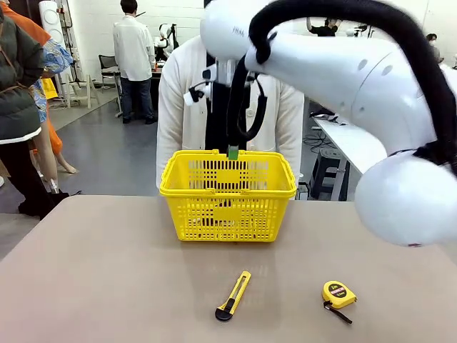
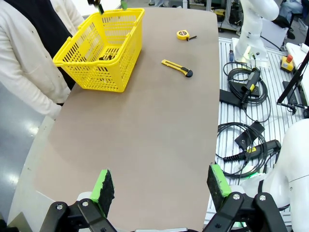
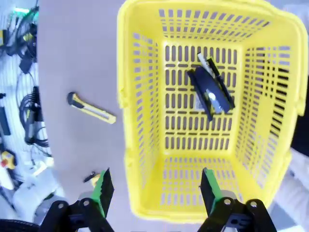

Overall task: Place the items the person wants into the basket.
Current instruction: Pick up the item the person points to and place it in the Market Basket.

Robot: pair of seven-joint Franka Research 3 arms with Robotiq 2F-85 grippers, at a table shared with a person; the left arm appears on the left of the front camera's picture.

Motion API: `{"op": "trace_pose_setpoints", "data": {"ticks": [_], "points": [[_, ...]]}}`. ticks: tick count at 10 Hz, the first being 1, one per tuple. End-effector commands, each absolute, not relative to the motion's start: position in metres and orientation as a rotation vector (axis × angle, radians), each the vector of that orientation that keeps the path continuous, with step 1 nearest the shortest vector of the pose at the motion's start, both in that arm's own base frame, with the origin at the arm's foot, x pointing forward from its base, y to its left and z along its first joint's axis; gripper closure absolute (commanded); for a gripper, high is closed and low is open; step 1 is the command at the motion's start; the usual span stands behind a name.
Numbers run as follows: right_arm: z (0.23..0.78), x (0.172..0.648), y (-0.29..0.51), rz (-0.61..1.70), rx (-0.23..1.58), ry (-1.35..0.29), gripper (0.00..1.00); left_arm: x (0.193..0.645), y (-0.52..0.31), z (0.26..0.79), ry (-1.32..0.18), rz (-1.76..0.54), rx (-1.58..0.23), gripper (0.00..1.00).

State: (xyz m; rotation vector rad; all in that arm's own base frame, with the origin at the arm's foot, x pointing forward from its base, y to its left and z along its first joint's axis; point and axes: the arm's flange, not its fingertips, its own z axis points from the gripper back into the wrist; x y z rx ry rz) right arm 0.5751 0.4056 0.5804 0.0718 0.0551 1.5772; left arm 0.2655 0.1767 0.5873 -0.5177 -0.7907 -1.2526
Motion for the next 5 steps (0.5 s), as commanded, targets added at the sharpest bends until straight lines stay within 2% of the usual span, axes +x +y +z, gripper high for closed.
{"op": "trace_pose_setpoints", "data": {"ticks": [1,5], "points": [[0.560,0.505,0.360,1.474,0.107,0.060,0.06,0.265,0.178,0.588,-0.811,-1.271,-0.521,0.00],[0.536,0.438,0.303,1.301,0.173,0.131,0.06,0.265,0.178,0.588,-0.811,-1.271,-0.521,0.00]]}}
